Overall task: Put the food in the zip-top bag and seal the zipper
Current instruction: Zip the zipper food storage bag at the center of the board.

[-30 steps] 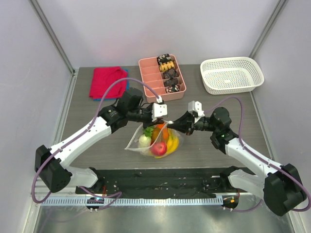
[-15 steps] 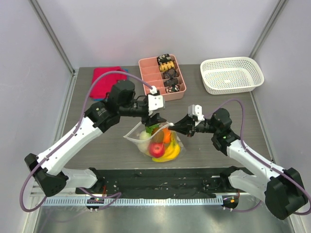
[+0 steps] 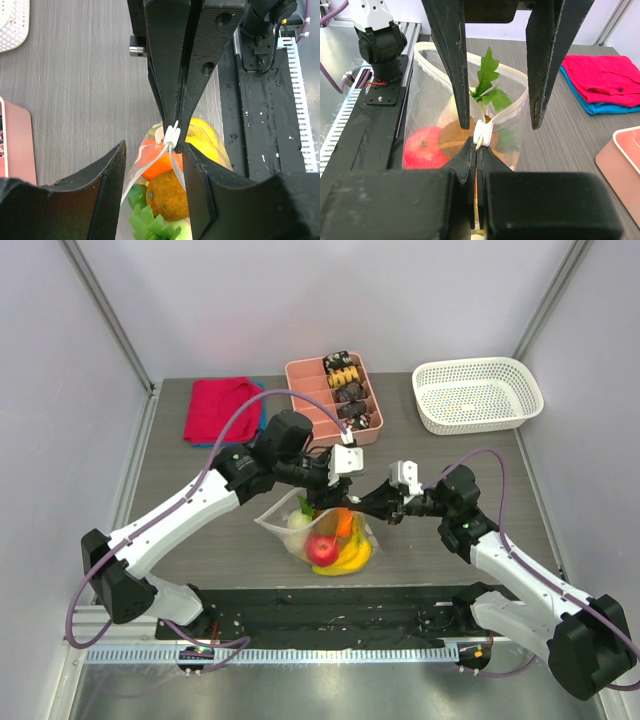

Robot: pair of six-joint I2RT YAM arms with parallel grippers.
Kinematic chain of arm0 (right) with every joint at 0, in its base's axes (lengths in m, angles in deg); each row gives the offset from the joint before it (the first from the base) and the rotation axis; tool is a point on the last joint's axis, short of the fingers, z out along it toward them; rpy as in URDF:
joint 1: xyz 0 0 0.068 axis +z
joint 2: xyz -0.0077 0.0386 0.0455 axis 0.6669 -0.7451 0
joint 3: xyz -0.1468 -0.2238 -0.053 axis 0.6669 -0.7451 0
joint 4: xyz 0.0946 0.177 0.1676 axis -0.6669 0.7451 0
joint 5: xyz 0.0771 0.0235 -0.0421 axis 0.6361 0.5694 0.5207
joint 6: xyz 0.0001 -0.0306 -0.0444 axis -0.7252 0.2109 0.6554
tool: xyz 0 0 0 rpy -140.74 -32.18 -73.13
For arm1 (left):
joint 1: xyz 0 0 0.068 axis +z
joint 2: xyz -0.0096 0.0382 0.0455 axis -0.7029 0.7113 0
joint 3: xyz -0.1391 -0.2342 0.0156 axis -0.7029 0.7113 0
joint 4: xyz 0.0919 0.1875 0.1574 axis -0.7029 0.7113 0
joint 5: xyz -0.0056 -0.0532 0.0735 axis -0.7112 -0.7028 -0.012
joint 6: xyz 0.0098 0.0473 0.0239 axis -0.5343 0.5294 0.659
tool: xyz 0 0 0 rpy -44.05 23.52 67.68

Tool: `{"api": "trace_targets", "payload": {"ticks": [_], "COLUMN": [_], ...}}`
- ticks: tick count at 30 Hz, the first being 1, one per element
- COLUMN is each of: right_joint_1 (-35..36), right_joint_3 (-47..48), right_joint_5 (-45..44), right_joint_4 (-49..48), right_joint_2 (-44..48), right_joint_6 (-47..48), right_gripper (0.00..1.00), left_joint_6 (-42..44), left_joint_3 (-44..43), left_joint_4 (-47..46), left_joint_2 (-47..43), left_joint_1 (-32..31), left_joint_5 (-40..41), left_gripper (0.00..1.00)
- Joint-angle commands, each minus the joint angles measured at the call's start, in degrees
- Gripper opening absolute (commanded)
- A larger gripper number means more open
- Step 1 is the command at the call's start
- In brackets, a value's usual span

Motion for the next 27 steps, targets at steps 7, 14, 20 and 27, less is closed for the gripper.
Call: {"api": "trace_targets", "payload": {"ticks": [7, 14, 20, 27], "right_joint_1": [0.13, 0.05, 0.05, 0.13], "right_joint_3": [2.83, 2.92, 3.09, 2.57], "right_joint_5": [1.22, 1.22, 1.31, 0.52], "right_joint_4": [-0.96, -0.96, -0.96, -0.26], "right_joint_2": [1.2, 1.46, 1.55, 2.86], "right_joint_6": [1.75, 1.57, 1.48, 2.27], "right_gripper": [0.01, 0.01, 0.01, 0.01], "left_joint_6": [1.07, 1.69, 2.12, 2.83], "left_joint_3": [-3.38, -3.38, -3.56, -1.98], "left_joint_4": [0.26, 0.35, 0.44, 3.51], "left_joint_2": [0.39, 1.18, 1.89, 0.4], "left_joint_1": [-0.68, -1.12, -1.21, 0.02], "left_joint_5": [-2.48, -3.1, -3.8, -3.89], "left_gripper": [0.47, 0.46, 0.29, 0.0]}}
